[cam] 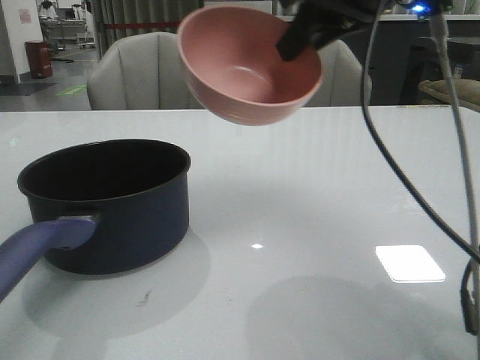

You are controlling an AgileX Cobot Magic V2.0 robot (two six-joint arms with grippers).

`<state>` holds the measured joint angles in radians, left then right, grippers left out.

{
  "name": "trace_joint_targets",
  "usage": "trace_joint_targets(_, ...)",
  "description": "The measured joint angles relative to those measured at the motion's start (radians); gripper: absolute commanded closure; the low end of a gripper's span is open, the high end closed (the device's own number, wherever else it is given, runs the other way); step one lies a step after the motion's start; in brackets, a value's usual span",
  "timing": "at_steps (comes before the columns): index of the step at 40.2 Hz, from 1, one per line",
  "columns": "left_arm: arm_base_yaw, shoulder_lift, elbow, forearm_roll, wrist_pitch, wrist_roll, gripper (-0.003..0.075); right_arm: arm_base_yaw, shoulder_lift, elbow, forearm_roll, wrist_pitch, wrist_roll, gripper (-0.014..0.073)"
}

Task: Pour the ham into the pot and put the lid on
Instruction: 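Carry the empty pink bowl back and lower it to the table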

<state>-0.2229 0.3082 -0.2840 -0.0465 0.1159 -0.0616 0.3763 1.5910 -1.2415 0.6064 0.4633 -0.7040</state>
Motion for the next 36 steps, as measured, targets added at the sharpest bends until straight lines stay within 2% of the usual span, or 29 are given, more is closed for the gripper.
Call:
trace_joint_targets(4, 0.000, 0.000, 0.000, 0.000, 0.000, 0.000, 0.0135, -0.031, 0.000, 0.012, -0.131, 0.031, 0.132, 0.0458)
trace_joint_targets(9, 0.000, 0.000, 0.000, 0.000, 0.000, 0.000, 0.0135, -0.060, 0.014, 0.020, -0.234, 0.083, 0.265, 0.0458)
trace_joint_targets(14, 0.000, 0.000, 0.000, 0.000, 0.000, 0.000, 0.0135, -0.087, 0.050, 0.020, -0.314, 0.143, 0.330, 0.0458)
trace_joint_targets(30, 0.000, 0.000, 0.000, 0.000, 0.000, 0.000, 0.0135, -0.180, 0.203, 0.022, -0.358, 0.176, 0.449, 0.0456)
trace_joint_targets(36, 0.000, 0.000, 0.000, 0.000, 0.000, 0.000, 0.0135, -0.206, 0.227, 0.022, -0.358, 0.186, 0.453, 0.0383)
